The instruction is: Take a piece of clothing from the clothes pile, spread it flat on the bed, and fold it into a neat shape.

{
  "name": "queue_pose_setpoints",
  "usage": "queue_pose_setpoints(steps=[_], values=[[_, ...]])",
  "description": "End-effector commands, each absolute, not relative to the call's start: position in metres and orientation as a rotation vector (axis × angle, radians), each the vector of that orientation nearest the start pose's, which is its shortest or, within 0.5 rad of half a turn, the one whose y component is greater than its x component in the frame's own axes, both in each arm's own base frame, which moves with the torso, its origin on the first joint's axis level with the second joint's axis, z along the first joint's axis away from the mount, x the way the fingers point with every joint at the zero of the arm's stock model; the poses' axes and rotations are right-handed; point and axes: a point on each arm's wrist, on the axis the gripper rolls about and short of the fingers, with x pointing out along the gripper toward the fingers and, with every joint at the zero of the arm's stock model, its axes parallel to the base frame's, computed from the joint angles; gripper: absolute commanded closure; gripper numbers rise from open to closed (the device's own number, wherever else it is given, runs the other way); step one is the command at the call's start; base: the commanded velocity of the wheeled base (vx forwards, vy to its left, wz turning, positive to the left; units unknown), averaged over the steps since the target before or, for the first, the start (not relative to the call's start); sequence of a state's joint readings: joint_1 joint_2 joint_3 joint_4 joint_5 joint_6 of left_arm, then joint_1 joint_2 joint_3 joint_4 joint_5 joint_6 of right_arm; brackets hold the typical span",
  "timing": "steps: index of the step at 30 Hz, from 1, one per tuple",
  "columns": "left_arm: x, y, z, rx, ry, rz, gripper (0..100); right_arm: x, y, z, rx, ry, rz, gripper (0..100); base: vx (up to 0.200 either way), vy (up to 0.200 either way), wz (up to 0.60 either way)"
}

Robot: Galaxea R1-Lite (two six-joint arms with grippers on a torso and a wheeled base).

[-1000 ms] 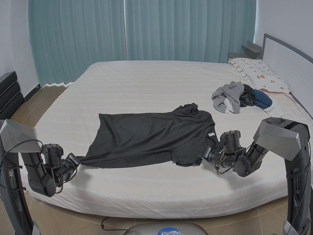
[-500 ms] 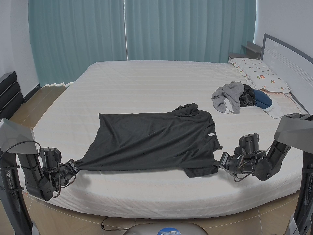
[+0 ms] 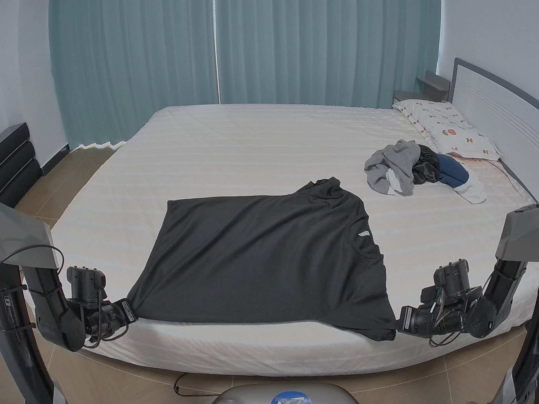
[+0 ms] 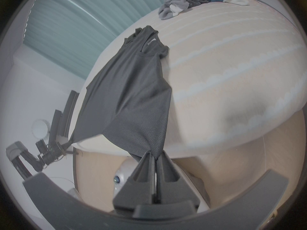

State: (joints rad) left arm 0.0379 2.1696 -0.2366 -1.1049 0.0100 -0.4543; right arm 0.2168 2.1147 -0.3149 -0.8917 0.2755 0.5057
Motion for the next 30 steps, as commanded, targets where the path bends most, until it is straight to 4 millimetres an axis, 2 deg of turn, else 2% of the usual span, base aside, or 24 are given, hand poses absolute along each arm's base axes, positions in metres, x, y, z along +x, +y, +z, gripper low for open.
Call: queue_pose_setpoints(steps=[1, 7, 8, 9, 15, 16, 22, 27, 30], values=[[0.242, 0.009, -0.017, -0.432, 0.818, 0.233, 100, 0.234, 0.061, -0.013, 0.476, 1.045, 0.216, 100, 0.000, 0.000, 0.00], [0.242, 0.008, -0.018, -0.430, 0.823, 0.223, 100, 0.237, 0.062, -0.016, 0.474, 1.049, 0.216, 100, 0.000, 0.000, 0.00], [0.242, 0.006, -0.019, -0.429, 0.828, 0.217, 100, 0.238, 0.062, -0.017, 0.476, 1.053, 0.214, 0, 0.000, 0.000, 0.00], [0.242, 0.005, -0.019, -0.430, 0.830, 0.216, 0, 0.239, 0.062, -0.018, 0.478, 1.051, 0.213, 0, 0.000, 0.000, 0.00], [0.244, 0.004, -0.016, -0.433, 0.813, 0.207, 0, 0.249, 0.064, -0.009, 0.518, 0.974, 0.227, 0, 0.000, 0.000, 0.00], [0.248, 0.004, -0.013, -0.438, 0.787, 0.201, 0, 0.260, 0.066, 0.003, 0.540, 0.912, 0.242, 0, 0.000, 0.000, 0.00], [0.257, 0.006, 0.007, -0.496, 0.688, 0.187, 0, 0.285, 0.073, 0.024, 0.673, 0.812, 0.243, 0, 0.000, 0.000, 0.00], [0.263, 0.005, 0.010, -0.594, 0.675, 0.149, 0, 0.300, 0.073, 0.023, 0.895, 0.836, 0.211, 0, 0.000, 0.000, 0.00], [0.267, 0.006, 0.013, -0.617, 0.652, 0.153, 0, 0.307, 0.064, 0.024, 0.965, 0.831, 0.195, 0, 0.000, 0.000, 0.00]])
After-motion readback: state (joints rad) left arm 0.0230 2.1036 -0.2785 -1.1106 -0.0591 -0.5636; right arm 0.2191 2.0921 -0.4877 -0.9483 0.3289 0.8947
